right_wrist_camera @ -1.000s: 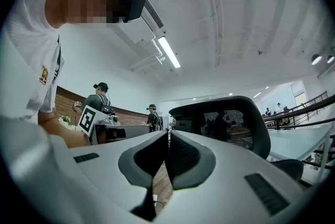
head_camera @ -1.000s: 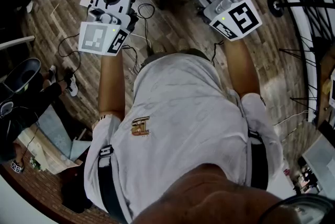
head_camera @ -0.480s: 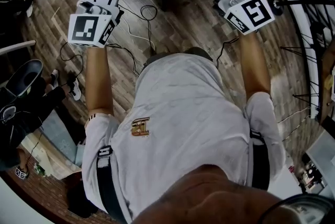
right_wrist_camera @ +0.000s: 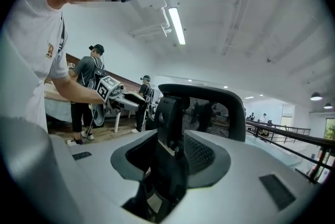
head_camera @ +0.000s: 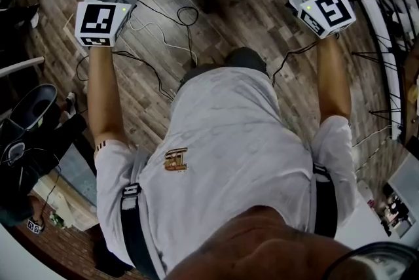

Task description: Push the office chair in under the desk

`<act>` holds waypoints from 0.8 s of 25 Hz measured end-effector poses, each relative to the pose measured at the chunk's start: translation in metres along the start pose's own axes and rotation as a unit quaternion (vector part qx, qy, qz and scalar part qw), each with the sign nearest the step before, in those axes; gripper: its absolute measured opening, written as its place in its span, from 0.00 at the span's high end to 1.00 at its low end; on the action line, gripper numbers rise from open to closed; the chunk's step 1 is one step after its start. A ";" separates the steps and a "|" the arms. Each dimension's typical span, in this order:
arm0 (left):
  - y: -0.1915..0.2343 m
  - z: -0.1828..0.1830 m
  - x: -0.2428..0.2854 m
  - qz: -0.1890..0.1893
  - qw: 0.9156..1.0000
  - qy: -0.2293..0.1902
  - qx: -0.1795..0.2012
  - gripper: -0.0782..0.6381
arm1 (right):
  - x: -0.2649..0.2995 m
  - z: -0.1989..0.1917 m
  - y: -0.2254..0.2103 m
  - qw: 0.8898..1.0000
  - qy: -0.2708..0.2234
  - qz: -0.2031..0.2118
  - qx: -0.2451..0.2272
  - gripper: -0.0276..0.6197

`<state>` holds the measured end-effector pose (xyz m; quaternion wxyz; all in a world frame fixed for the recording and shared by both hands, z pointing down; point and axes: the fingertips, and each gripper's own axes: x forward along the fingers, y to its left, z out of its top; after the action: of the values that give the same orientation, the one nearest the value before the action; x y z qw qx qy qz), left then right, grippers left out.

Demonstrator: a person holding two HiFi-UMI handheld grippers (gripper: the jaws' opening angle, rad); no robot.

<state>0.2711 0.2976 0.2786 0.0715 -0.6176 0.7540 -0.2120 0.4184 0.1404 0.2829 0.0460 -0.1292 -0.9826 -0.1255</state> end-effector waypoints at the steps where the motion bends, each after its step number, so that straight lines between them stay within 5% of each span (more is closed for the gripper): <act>1: 0.004 -0.006 0.002 -0.003 1.000 0.010 0.015 0.63 | 0.000 -0.005 -0.003 1.000 0.011 -0.002 -0.004 0.73; 12: 0.025 -0.058 0.039 -0.037 0.985 0.121 0.121 0.53 | -0.013 -0.050 -0.087 0.988 0.129 -0.030 -0.081 0.61; 20: 0.043 -0.097 0.064 -0.064 0.970 0.182 0.145 0.50 | 0.015 -0.097 -0.143 0.969 0.210 0.016 -0.127 0.59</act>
<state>0.1815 0.2648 0.3584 0.0085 -0.5990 0.6742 -0.4320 0.3716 -0.0149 0.3443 0.2370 -0.1206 -0.9245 -0.2730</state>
